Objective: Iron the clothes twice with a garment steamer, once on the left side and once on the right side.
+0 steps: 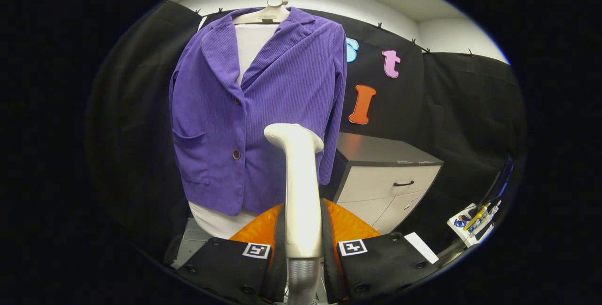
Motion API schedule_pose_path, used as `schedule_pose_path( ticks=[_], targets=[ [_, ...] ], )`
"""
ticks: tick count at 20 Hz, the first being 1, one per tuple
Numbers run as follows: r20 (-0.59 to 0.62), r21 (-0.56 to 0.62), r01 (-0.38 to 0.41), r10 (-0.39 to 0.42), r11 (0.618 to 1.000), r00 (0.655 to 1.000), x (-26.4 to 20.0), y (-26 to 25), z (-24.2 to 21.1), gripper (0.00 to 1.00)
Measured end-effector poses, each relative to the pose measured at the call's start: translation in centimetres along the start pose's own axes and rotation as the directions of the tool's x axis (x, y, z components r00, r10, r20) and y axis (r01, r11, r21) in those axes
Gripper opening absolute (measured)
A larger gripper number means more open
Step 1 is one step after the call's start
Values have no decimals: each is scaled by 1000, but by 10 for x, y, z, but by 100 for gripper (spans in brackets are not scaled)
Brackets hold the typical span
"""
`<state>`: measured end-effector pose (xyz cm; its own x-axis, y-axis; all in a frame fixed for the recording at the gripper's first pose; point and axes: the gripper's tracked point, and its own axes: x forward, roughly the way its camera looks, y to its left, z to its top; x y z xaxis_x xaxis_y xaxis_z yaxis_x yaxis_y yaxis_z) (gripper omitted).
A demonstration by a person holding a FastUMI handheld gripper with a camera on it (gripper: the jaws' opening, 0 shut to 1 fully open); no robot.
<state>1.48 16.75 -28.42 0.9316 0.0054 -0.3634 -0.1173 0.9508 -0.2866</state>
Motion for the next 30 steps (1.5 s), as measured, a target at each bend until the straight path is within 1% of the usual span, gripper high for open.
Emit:
schedule_pose_path(
  ticks=[7,10,12,15,19,23,28,30],
  targets=[
    [-49,-24,4,-5,1000,999,-1,7,-37,39],
    [-80,-10,-2,1,1000,997,-5,11,-48,39],
    [-76,7,-6,6,1000,997,-9,11,-43,39],
    [-51,21,-7,8,1000,999,-15,9,-22,39],
    [17,33,-5,4,999,1000,-29,6,17,39],
    [93,31,-31,28,999,995,-41,15,64,39],
    [191,5,-61,59,998,980,-46,33,125,39],
    [224,3,-92,89,996,970,-49,47,146,39]
  ],
)
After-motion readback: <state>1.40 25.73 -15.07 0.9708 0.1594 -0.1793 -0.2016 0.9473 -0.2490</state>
